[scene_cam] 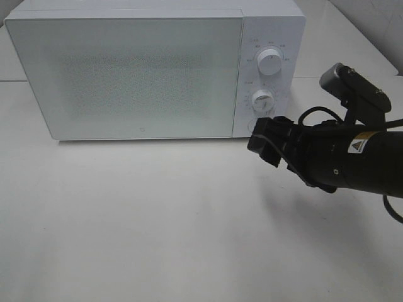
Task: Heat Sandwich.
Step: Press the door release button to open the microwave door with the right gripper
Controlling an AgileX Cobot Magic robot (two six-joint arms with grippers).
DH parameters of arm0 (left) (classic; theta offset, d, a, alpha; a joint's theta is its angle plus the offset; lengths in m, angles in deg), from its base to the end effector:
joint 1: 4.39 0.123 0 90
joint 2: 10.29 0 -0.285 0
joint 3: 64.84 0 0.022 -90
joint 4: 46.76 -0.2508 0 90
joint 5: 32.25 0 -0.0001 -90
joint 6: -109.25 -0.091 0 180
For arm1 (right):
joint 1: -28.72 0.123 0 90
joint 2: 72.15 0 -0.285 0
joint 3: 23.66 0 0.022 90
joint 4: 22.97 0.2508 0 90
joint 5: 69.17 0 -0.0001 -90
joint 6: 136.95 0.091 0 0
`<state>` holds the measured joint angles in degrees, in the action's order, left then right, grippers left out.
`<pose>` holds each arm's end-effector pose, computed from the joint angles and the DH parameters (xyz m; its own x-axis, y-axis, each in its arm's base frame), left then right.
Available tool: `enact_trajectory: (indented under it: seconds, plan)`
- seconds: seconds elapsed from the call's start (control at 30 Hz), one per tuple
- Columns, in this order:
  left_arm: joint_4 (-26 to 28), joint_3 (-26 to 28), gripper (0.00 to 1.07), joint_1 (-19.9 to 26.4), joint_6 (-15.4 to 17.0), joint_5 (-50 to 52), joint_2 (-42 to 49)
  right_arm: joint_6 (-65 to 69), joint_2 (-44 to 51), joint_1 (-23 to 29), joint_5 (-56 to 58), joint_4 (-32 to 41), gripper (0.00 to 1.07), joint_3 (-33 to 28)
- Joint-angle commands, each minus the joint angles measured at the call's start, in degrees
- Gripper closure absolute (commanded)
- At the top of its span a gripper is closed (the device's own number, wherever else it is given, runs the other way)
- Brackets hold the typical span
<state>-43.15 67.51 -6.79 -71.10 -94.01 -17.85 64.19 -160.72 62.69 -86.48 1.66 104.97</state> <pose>-0.0083 -0.0047 0.2804 -0.4544 -0.0047 -0.8908 0.0805 0.9957 -0.0463 0.2102 0.1280 0.1794 -0.6608 0.3976 -0.6366 -0.0054 0.8456 0.5337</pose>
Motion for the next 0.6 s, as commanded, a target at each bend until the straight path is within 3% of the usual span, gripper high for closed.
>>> enact_trajectory:
  seconds: [0.03,0.23,0.43,0.6]
  plan:
    - [-0.1,-0.1,0.09,0.1,0.3,0.6,1.1,-11.0,2.1,-2.8,10.6,-1.1,0.36,2.2]
    - [-0.1,-0.1,0.09,0.1,0.3,0.6,1.1,-22.7,3.3,-7.3,32.4,-7.2,0.36,8.7]
    - [-0.1,-0.1,0.09,0.1,0.3,0.6,1.1,-22.9,4.4,-7.2,47.2,-16.4,0.36,13.2]
    - [-0.1,-0.1,0.09,0.1,0.3,0.6,1.1,-22.9,6.0,-7.2,55.0,-19.8,0.36,15.0]
